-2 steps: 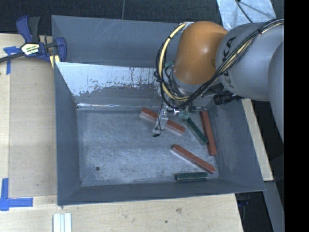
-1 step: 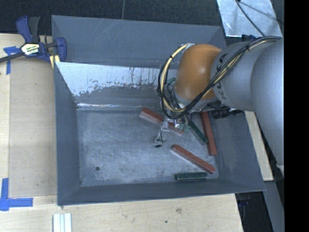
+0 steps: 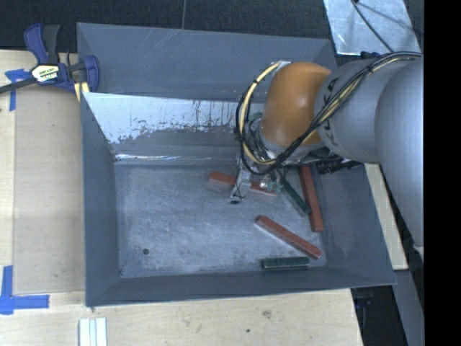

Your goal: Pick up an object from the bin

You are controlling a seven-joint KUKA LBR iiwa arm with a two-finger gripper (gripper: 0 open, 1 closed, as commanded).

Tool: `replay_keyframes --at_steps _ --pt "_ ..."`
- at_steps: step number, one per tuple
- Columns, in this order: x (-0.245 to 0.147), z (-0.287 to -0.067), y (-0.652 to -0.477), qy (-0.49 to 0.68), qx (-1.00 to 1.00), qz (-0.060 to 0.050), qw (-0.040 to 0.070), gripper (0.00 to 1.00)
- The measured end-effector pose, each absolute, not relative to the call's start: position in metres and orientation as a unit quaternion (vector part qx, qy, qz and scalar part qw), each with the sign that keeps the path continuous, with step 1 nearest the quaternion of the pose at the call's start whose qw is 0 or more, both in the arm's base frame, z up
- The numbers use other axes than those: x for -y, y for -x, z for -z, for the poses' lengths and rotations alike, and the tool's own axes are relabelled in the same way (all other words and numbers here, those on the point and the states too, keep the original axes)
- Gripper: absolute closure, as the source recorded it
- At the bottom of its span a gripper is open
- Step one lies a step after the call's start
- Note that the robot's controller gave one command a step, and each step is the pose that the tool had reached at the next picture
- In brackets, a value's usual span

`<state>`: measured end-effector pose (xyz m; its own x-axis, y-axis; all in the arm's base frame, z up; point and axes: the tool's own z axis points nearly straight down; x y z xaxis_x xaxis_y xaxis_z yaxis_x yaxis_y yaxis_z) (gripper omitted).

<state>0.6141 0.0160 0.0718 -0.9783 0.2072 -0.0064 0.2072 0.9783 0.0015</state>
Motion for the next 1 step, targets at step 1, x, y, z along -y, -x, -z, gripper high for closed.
replay_keyframes --at_steps 1 --pt "0.0072 -0.3425 -0.5924 -0.013 -1.0 0.0 0.007 1.0"
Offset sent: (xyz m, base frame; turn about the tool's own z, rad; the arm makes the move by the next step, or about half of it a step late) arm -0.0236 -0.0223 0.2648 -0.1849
